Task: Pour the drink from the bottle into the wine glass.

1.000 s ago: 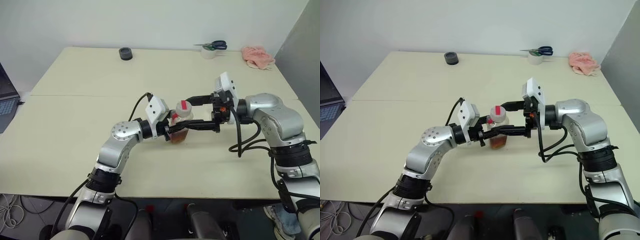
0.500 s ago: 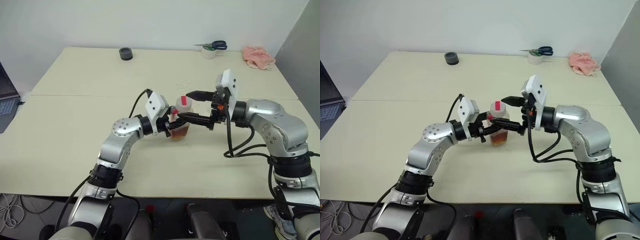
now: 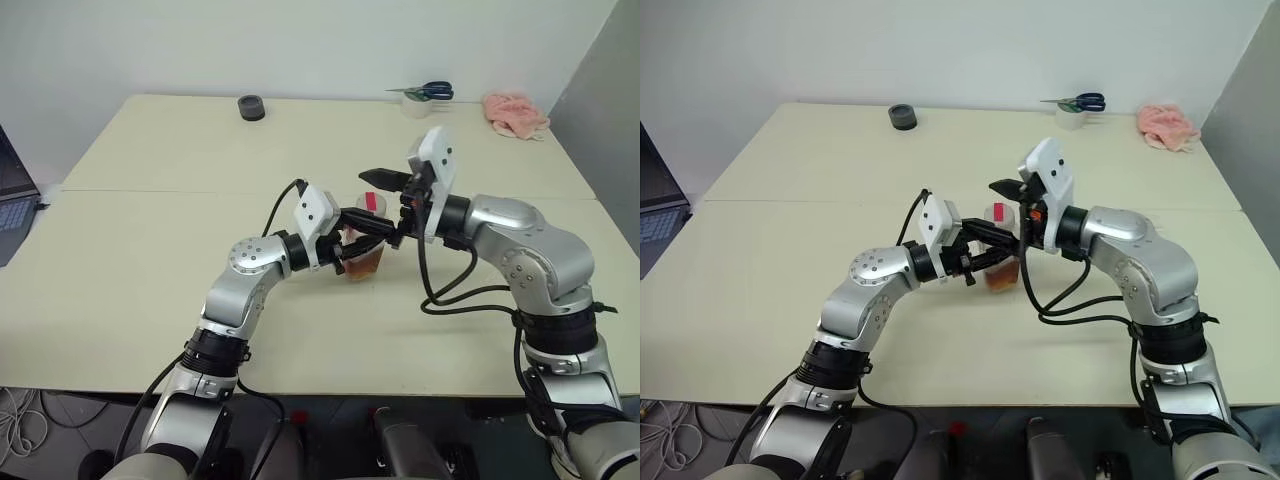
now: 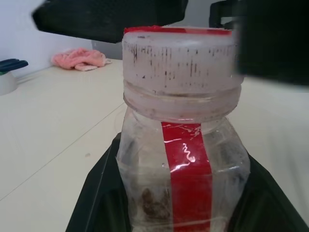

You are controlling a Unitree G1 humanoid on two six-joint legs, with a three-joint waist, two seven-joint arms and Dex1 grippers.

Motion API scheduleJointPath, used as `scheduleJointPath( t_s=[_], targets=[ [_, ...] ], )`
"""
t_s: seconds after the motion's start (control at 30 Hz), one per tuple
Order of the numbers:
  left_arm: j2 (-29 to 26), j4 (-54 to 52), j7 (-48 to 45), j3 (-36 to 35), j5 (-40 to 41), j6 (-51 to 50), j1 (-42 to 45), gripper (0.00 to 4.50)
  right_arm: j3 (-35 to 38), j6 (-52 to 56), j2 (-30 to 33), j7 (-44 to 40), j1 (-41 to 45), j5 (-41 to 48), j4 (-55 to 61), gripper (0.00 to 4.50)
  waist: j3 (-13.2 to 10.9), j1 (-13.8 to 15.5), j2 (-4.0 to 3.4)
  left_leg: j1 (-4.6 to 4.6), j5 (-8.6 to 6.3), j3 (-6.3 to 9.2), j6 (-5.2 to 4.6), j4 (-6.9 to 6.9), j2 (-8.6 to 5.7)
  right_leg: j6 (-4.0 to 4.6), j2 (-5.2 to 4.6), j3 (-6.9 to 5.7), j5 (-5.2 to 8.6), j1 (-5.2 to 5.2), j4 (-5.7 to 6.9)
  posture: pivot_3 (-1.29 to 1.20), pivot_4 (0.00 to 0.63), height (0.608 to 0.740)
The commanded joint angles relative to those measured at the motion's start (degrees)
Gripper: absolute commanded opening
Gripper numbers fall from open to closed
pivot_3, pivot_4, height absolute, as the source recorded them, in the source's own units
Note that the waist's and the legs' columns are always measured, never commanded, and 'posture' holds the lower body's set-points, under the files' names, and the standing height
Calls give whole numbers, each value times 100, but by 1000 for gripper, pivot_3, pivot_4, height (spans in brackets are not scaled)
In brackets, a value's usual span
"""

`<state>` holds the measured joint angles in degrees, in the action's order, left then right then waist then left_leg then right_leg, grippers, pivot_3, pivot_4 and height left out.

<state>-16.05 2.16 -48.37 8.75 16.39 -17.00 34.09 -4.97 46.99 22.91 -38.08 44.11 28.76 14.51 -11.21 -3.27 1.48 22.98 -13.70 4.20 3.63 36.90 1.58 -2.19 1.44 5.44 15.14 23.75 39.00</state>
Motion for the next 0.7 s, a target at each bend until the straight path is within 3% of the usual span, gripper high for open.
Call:
scheduleJointPath(
  t_s=[0.03, 0.7],
  targets=[
    [-15, -321, -28, -72, 112, 47, 77, 1797, -28, -46, -58, 160, 191, -118, -26, 4500, 0, 1, 0, 0, 0, -1, 0, 0, 0, 0, 0, 1, 0, 0, 0, 0, 150, 740],
    [-55, -274, -29, -8, 79, 12, 28, 1797, 476, -166, 414, -32, 29, 5, -395, 4500, 0, -2, 0, 1, 0, -1, 0, -1, 0, 18, 0, 1, -11, 1, -1, 0, 150, 740]
  ],
)
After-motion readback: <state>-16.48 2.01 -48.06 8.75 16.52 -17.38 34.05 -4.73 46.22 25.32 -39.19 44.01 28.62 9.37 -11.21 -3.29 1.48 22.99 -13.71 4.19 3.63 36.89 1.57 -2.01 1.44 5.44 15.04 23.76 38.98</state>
